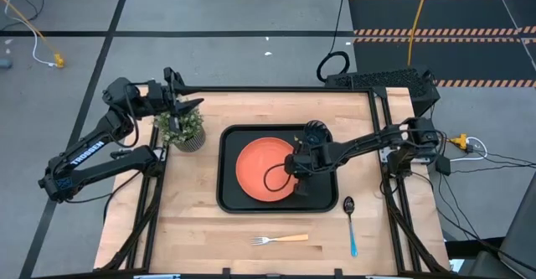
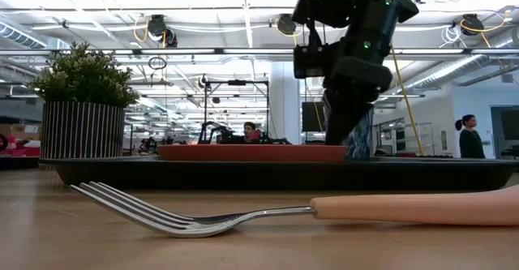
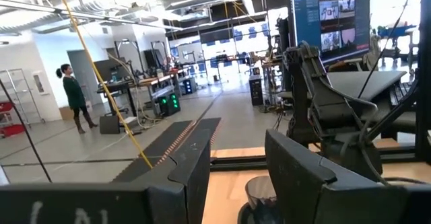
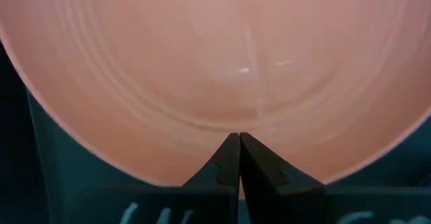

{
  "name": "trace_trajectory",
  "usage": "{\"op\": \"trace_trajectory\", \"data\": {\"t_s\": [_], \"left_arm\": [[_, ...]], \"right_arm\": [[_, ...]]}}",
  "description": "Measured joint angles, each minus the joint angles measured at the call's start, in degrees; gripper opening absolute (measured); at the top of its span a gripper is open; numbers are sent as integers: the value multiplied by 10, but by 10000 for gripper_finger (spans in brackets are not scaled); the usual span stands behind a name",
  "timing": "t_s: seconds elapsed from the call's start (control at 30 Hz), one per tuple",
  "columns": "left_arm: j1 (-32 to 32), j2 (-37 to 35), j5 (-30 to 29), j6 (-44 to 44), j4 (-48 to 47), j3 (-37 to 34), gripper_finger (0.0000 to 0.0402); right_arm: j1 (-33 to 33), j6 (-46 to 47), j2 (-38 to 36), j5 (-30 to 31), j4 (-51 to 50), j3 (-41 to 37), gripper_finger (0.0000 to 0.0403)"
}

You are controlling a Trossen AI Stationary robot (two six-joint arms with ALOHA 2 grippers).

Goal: Pick and place plate/cup/fork/spoon on tray
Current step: Adjust the orange plate on the black serving tray

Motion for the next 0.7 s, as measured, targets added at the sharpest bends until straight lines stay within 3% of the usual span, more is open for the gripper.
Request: {"op": "trace_trajectory", "data": {"t_s": [0.7], "left_arm": [[0, 0, 0, 14, 0, 0, 145]], "right_arm": [[0, 25, 0, -1, -29, 0, 0]]}}
